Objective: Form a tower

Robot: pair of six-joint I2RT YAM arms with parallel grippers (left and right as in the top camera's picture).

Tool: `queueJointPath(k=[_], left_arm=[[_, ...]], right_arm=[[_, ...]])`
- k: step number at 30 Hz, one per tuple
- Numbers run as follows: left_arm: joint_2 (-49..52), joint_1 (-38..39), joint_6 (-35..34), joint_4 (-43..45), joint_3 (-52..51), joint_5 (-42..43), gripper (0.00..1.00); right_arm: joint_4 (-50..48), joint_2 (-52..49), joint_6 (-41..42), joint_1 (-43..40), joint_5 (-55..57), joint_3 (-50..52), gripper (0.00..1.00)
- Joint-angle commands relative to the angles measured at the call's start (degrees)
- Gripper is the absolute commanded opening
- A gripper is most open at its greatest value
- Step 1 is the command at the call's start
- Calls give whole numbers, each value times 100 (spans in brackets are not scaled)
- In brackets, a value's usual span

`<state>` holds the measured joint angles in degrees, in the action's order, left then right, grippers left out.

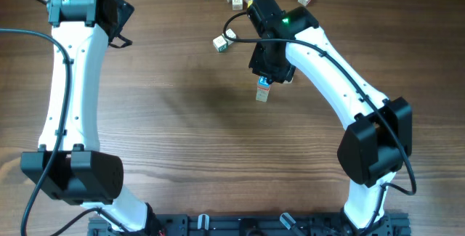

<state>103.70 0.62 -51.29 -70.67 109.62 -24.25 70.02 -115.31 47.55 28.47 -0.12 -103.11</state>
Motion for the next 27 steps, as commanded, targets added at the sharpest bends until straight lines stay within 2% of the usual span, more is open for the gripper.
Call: queueJointPath(k=[1, 13, 15, 17, 18, 22, 25, 27], left_arm=[[57, -15, 76, 0, 22, -155, 100], [57, -15, 76, 0, 22, -155, 100], [57, -15, 76, -2, 22, -155, 100], [57, -15, 76, 0, 22, -155, 100], [57, -15, 76, 0, 22, -155, 100], [57, -15, 76, 0, 22, -155, 100], [57, -15, 76, 0, 22, -155, 100], [57, -15, 76, 0, 22, -155, 100]], right_arm=[[-15, -151, 70, -4, 76, 50, 34], [-15, -151, 66, -4, 74, 50, 39], [-15, -151, 66, -4, 72, 48, 55], [-31, -149, 66, -4, 28, 44, 79], [-28, -149, 66, -4, 9, 20, 87], [57, -125, 424, -4, -146, -157, 99], [166, -127, 1121, -2, -273, -168, 98], [205, -129, 1314, -2, -269, -162, 87]])
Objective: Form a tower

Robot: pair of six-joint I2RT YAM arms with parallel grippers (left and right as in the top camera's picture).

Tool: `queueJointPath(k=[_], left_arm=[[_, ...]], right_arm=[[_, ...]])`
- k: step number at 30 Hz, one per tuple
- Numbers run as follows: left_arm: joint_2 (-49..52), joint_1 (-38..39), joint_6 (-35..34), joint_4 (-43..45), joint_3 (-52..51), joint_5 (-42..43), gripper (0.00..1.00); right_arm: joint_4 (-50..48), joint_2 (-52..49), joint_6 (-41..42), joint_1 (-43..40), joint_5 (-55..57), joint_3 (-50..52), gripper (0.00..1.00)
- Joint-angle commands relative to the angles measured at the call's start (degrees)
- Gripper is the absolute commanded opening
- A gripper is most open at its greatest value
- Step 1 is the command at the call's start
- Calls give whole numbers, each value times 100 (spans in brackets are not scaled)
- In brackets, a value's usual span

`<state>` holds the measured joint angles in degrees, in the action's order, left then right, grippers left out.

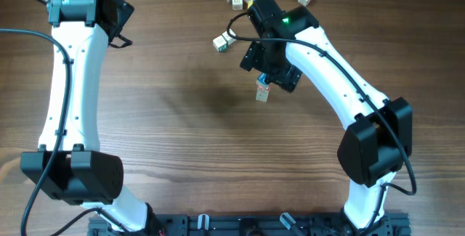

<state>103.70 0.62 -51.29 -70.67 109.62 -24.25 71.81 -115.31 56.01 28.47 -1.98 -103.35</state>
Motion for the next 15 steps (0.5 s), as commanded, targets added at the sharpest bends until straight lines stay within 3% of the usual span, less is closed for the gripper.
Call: queueJointPath(k=[1, 3, 7, 10, 15], left_arm=[[57, -15, 76, 0, 22, -155, 100], [57, -15, 76, 0, 22, -155, 100], [57, -15, 76, 0, 22, -155, 100], [57, -15, 76, 0, 22, -155, 100], [57, -15, 76, -2, 22, -155, 100]], right_arm=[[26, -140, 529, -2, -74, -133, 85], [-2, -151, 568, -2, -59, -85, 83], [-83, -151, 601, -2, 24, -13, 66], [-111, -153, 610, 13, 70, 61, 63], [-173, -162, 614, 46, 68, 149, 50]])
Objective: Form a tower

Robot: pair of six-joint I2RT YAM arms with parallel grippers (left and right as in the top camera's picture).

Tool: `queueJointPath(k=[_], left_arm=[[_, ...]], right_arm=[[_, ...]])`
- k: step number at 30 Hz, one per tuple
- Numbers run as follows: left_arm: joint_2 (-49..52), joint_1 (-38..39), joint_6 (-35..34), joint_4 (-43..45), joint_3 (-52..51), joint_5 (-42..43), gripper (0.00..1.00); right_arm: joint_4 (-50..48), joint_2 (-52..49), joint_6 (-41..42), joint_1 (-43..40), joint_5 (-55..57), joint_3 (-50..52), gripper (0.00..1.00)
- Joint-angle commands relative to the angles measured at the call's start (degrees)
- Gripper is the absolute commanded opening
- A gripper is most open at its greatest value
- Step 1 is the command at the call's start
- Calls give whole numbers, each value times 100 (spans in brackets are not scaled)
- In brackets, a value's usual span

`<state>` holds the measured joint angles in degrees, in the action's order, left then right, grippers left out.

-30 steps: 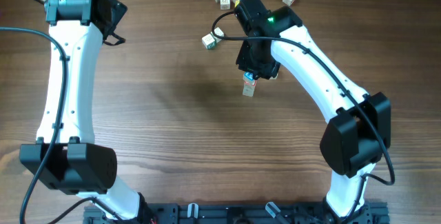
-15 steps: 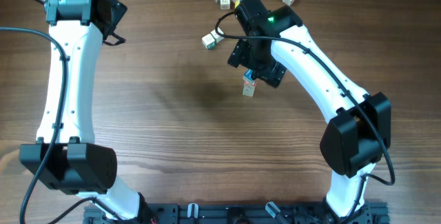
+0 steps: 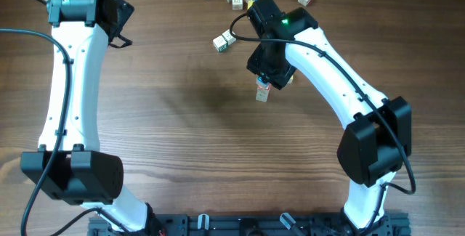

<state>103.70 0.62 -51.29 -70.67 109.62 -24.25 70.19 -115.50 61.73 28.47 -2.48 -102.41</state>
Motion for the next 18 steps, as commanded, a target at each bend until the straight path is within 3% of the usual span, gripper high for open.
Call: queueJointPath(k=[1, 18], left_arm=[[57, -15, 76, -2, 22, -155, 100], [57, -15, 76, 0, 22, -155, 100]], right_arm=[[-9, -142, 39, 48, 120, 55, 49], [24, -142, 13, 61, 31, 55, 36]])
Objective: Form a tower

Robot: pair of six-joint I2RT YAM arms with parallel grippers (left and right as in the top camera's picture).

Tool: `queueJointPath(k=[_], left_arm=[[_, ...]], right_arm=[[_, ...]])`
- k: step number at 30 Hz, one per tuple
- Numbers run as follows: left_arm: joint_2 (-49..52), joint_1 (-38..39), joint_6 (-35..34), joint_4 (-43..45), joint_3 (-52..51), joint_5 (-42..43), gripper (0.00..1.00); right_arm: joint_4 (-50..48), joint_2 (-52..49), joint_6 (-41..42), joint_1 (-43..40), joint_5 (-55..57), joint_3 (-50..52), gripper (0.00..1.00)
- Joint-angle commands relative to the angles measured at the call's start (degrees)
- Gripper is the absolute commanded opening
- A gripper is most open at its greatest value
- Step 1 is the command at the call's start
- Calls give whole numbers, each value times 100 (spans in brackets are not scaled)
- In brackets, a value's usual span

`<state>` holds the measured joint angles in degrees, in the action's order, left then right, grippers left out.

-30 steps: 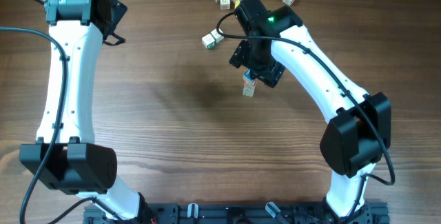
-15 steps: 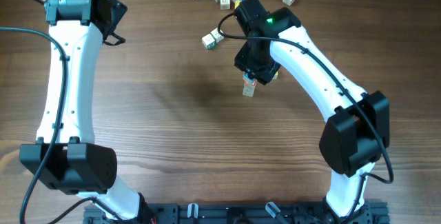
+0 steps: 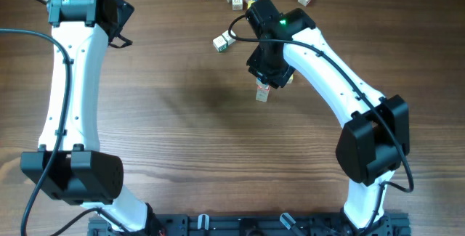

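A short tower of small wooden cubes stands mid-table, a bit right of centre. My right gripper hangs directly over it and hides the tower's top. Only the lowest cube and a sliver of a red-edged one show under the wrist. Whether its fingers are open or shut is hidden by the wrist. Loose cubes lie at the back: two close together left of the right arm, and several in a row behind it. My left gripper is far off at the back left, open and holding nothing.
Another loose cube lies at the back right and one at the back centre. The right arm's forearm runs diagonally from the tower to its base at the front right. The left arm lies along the table's left side.
Almost nothing differs. The right wrist has shifted very slightly over the tower. The cubes and the left arm are where they were.
The right gripper was over the tower with a blue-topped cube showing just below it. Then the gripper looked wider and turned, with the blue cube still in sight. After that it was narrow again and covered the tower's top, as it does now. The left arm has stayed still.
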<state>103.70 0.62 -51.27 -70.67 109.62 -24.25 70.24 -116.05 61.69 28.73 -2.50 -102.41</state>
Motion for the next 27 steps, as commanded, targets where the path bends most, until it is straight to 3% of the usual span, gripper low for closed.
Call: queueJointPath(k=[1, 11, 13, 27], left_arm=[[57, -15, 74, 0, 22, -155, 100], [57, -15, 74, 0, 22, -155, 100], [57, -15, 74, 0, 22, -155, 100], [57, -15, 74, -2, 22, -155, 100]], right_arm=[[28, -87, 20, 35, 33, 55, 36], [31, -87, 20, 35, -13, 55, 35], [31, -87, 20, 35, -13, 55, 30], [33, -85, 20, 35, -63, 55, 30]])
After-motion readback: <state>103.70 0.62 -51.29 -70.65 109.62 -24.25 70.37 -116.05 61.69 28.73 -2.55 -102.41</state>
